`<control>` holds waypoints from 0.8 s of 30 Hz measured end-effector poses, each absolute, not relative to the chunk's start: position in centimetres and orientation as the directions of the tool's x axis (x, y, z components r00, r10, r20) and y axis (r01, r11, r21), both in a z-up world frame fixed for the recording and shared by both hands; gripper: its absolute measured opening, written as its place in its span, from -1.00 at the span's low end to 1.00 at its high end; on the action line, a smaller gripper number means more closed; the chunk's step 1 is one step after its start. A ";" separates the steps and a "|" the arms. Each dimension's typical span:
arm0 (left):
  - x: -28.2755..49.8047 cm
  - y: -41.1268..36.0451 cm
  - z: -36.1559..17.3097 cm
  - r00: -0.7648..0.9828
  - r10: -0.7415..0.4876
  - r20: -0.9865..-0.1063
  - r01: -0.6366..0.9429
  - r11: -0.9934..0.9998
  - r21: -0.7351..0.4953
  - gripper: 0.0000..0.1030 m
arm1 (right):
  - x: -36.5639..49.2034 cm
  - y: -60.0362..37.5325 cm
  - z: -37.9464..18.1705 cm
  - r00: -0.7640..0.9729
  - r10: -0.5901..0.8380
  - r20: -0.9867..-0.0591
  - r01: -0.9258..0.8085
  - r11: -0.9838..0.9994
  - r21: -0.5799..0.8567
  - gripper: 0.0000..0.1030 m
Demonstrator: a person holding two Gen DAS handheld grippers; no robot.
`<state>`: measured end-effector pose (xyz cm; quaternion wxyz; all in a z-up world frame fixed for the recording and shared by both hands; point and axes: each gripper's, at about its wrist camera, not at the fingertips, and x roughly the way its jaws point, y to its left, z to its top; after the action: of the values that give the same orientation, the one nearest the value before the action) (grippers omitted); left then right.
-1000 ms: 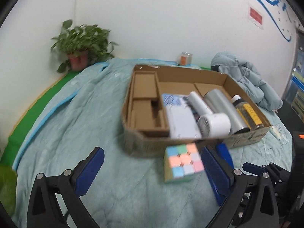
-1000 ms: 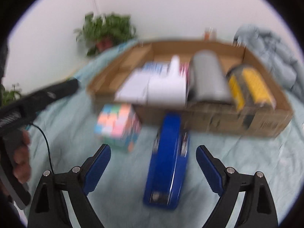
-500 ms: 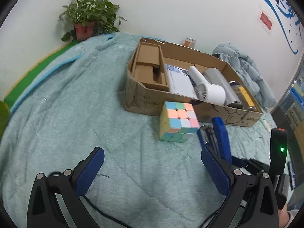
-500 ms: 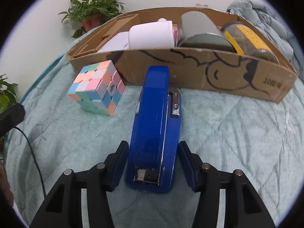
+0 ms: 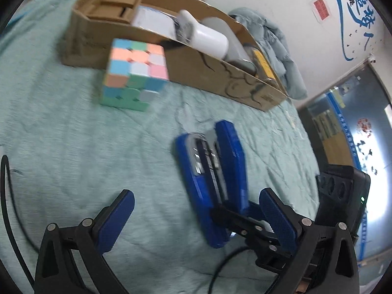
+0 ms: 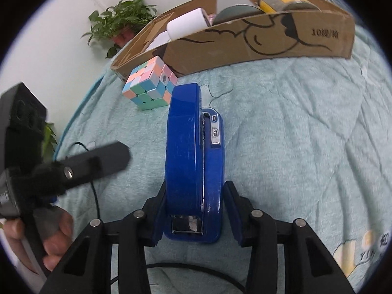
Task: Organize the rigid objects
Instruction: 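Move both grippers to the blue stapler and close on its sides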
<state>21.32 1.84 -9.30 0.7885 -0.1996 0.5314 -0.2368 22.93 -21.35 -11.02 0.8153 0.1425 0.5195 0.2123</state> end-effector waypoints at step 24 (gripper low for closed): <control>24.2 -3.3 -12.2 0.210 -0.664 -0.718 0.159 0.748 -0.645 -0.04 | 24.7 -23.2 -11.8 0.268 0.661 -0.701 -0.170 0.749 0.641 -0.18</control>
<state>24.21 -3.30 -12.17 0.7449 -0.2235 0.5647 -0.2761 24.73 -23.18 -11.83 0.7630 0.2271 0.5405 0.2722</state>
